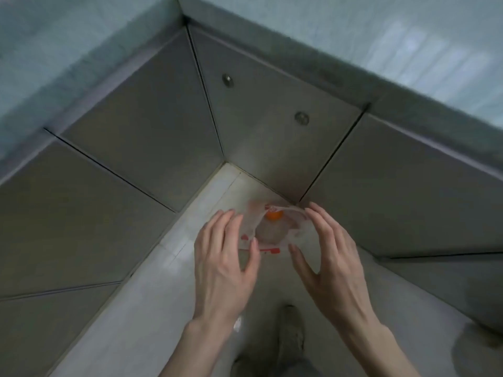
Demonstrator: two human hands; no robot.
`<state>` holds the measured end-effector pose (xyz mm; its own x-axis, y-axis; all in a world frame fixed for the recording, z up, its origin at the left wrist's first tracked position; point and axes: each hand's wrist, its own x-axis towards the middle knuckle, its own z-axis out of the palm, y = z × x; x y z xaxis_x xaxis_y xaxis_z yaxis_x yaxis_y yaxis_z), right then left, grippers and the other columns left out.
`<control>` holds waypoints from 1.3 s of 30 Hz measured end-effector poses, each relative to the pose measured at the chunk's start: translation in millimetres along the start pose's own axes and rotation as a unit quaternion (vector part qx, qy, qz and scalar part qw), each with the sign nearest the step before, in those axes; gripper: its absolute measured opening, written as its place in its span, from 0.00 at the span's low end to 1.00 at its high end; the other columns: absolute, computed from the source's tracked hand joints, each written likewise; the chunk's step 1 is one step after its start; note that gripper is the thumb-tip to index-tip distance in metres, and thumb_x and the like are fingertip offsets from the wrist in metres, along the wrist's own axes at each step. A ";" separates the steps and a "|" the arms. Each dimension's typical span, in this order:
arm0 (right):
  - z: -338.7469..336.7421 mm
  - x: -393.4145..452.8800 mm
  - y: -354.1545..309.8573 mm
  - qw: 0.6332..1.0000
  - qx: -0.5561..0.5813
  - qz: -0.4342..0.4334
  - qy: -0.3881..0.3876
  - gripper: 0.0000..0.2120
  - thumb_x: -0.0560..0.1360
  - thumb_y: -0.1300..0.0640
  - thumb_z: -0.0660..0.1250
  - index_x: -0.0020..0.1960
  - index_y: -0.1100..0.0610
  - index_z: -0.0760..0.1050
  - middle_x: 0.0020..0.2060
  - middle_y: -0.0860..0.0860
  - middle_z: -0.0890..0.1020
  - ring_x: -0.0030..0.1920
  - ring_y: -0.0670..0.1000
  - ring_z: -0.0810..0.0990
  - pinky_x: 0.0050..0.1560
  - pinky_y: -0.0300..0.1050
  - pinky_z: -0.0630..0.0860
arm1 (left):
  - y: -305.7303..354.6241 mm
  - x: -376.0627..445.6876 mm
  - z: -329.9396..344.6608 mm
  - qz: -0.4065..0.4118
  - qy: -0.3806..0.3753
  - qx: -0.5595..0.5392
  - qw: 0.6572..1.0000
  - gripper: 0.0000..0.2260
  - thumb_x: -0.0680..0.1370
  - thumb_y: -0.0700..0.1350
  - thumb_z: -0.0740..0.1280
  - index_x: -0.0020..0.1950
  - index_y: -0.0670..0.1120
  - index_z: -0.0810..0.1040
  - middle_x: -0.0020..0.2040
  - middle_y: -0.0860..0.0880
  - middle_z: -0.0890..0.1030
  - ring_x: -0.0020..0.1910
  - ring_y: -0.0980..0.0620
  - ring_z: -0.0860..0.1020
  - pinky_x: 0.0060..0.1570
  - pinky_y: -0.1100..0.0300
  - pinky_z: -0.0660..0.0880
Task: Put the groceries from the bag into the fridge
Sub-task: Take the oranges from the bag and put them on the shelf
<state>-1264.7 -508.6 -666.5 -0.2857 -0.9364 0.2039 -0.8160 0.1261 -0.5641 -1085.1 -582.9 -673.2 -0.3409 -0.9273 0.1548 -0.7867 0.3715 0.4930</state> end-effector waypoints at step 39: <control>381.4 72.9 329.2 0.986 -0.106 -0.031 -0.124 0.26 0.82 0.32 0.53 0.67 0.45 0.78 0.56 0.42 0.84 0.51 0.43 0.83 0.53 0.29 0.71 | -234.7 98.2 420.1 0.172 -0.170 0.213 0.947 0.24 0.84 0.55 0.60 0.80 0.52 0.62 0.83 0.47 0.60 0.82 0.44 0.58 0.81 0.45 0.49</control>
<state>-1362.5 -660.3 -1142.5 -0.1211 -0.9925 0.0164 -0.9222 0.1064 -0.3719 -1150.2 -741.7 -1133.4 -0.7038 -0.7063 -0.0761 -0.7104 0.7011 0.0624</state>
